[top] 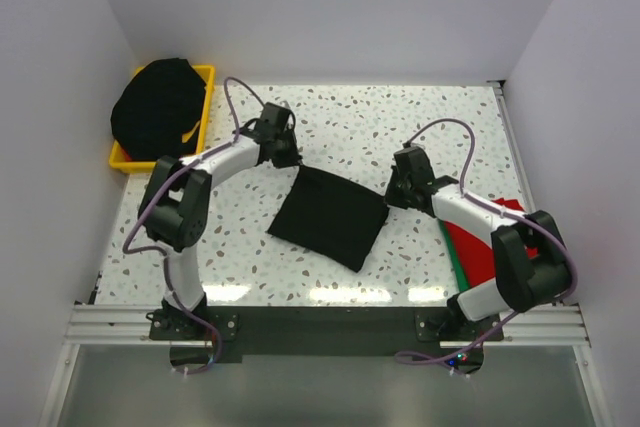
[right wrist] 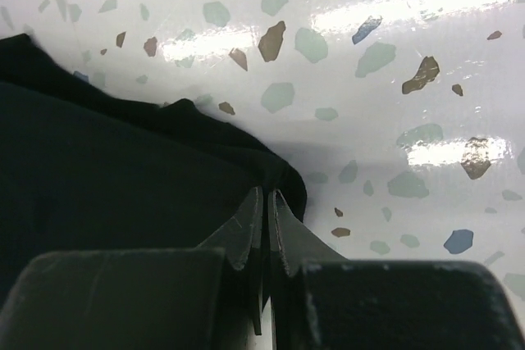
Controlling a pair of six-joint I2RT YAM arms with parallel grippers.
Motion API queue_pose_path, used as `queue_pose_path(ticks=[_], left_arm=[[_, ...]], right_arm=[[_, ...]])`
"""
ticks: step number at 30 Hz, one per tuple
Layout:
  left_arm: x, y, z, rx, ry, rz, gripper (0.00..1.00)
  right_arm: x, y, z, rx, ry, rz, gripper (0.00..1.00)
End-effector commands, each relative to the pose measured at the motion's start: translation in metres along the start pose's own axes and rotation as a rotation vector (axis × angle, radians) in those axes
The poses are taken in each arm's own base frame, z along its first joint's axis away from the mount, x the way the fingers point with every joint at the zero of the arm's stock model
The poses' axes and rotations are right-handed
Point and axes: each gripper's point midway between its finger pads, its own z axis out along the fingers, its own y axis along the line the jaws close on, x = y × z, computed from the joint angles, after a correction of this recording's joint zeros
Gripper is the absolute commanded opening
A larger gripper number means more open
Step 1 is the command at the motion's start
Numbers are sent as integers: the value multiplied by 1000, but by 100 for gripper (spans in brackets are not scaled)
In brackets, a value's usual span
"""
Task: Fold and stack the t-shirts
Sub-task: Fold the tshirt
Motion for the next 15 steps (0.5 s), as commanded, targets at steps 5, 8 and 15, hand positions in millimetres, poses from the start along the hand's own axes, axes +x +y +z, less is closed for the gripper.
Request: queue_pose_path(ticks=[5,8,15], left_arm=[[-50,-7,22,41,-96,16,0],[-60,-13,20,83,-106,22,21],[-69,-19,-34,114,-164,20,54]], right_arm=[[-2,-26,15,80,-15,14,0],[-3,-26,16,77,-4,15,6],[-26,-21,-18,69,-59,-21,46]])
